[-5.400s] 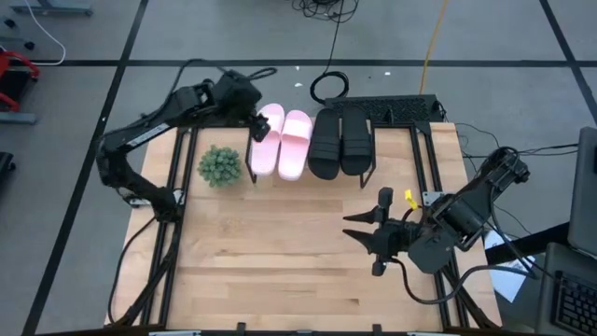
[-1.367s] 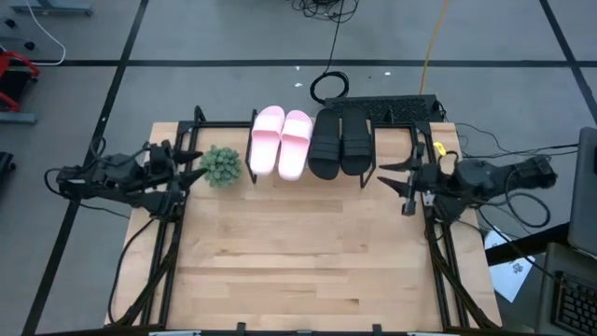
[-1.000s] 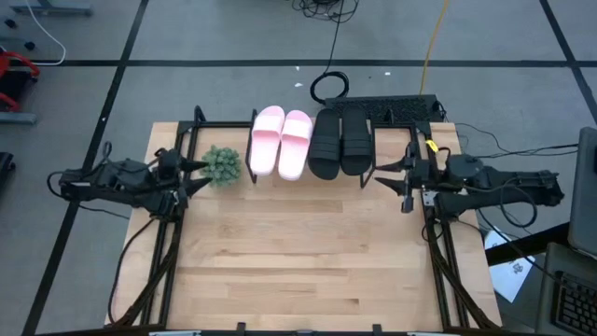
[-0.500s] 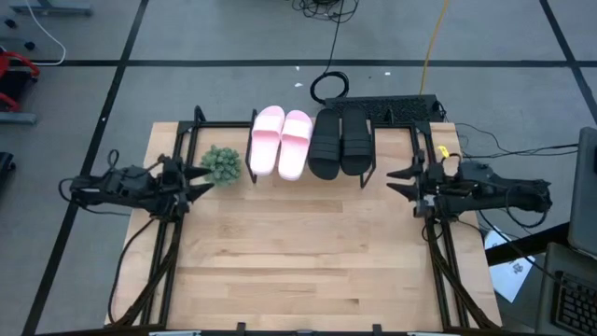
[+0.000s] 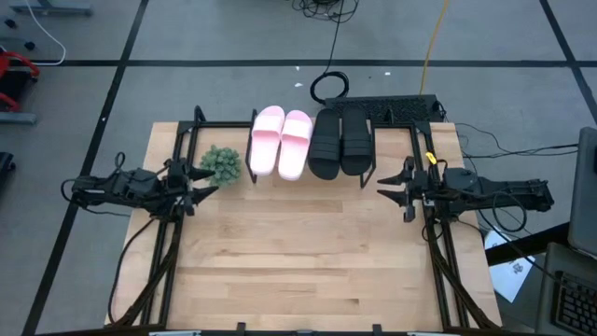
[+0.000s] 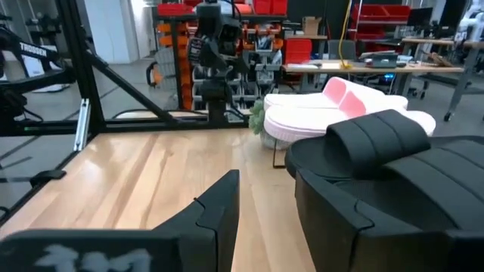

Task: Pick and place slides into the shelf
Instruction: Return to Home Position

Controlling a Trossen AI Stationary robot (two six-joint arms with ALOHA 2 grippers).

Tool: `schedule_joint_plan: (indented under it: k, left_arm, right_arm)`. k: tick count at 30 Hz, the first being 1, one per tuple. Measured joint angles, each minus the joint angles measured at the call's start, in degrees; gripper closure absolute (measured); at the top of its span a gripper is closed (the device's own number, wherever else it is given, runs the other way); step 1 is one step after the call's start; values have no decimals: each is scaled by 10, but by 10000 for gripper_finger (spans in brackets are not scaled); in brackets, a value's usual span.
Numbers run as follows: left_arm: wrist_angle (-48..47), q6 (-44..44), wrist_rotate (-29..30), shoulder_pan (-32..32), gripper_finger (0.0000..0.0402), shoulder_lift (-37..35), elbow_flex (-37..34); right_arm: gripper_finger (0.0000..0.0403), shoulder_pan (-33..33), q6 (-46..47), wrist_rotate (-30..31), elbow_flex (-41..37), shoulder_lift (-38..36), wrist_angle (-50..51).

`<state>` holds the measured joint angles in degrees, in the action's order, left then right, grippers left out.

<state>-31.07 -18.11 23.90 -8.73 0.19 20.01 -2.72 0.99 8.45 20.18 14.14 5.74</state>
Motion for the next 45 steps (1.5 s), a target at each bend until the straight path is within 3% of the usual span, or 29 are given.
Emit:
schedule_joint_plan:
  k: [9, 13, 16, 19, 26, 33, 45]
  left_arm:
    - [22, 4, -30, 0, 131, 0, 0]
    - [166, 27, -79, 0, 131, 0, -56]
    - [244, 40, -83, 0, 131, 0, -109]
    - [232, 14, -68, 0, 131, 0, -141]
    - [218, 46, -60, 0, 131, -1, -111]
    - [183, 24, -60, 0, 131, -1, -131]
    - [192, 28, -76, 0, 131, -1, -134]
  right_arm:
    - [284, 1, 18, -13, 0, -90, 48]
    - [284, 0, 29, -24, -5, -123, 51]
    - [284, 0, 45, -29, -21, -129, 52]
    - [284, 0, 60, -29, -40, -129, 54]
    - [284, 0, 58, -29, -47, -130, 53]
    - [284, 0, 58, -28, -62, -130, 50]
    - [284, 0, 27, -32, -129, -130, -43]
